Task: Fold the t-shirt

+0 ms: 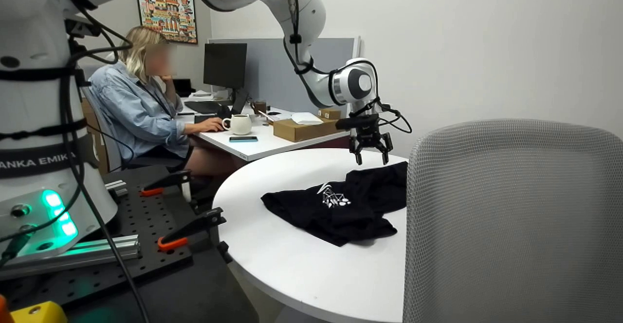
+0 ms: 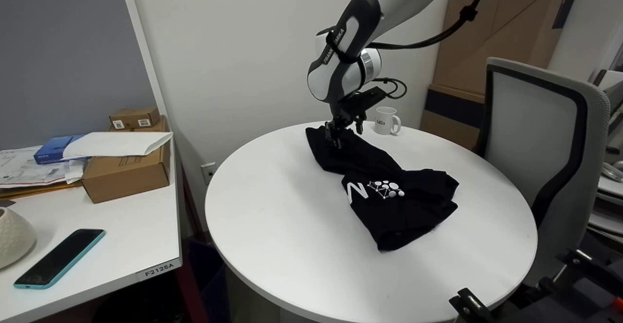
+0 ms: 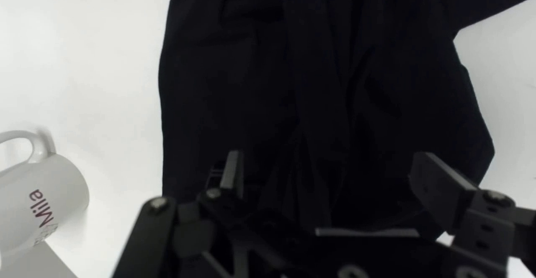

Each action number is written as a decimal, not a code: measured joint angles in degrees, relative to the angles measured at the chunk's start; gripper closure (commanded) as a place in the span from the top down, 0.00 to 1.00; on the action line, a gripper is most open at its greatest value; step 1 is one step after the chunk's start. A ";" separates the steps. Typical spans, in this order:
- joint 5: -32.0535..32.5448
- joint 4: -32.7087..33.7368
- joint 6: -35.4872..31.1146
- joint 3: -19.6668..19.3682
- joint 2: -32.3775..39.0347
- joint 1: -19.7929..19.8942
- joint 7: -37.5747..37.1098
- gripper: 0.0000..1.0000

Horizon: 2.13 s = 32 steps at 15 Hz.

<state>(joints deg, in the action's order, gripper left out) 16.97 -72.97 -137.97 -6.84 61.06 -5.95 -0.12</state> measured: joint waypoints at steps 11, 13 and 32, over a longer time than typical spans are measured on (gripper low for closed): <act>-0.56 7.38 4.03 0.14 6.25 1.25 0.06 0.30; -0.57 7.42 4.04 0.14 6.88 1.41 0.07 0.16; -0.45 4.36 4.01 -4.05 1.53 6.69 0.07 0.03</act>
<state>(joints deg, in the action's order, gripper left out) 16.52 -68.61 -133.96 -10.90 62.59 0.74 -0.05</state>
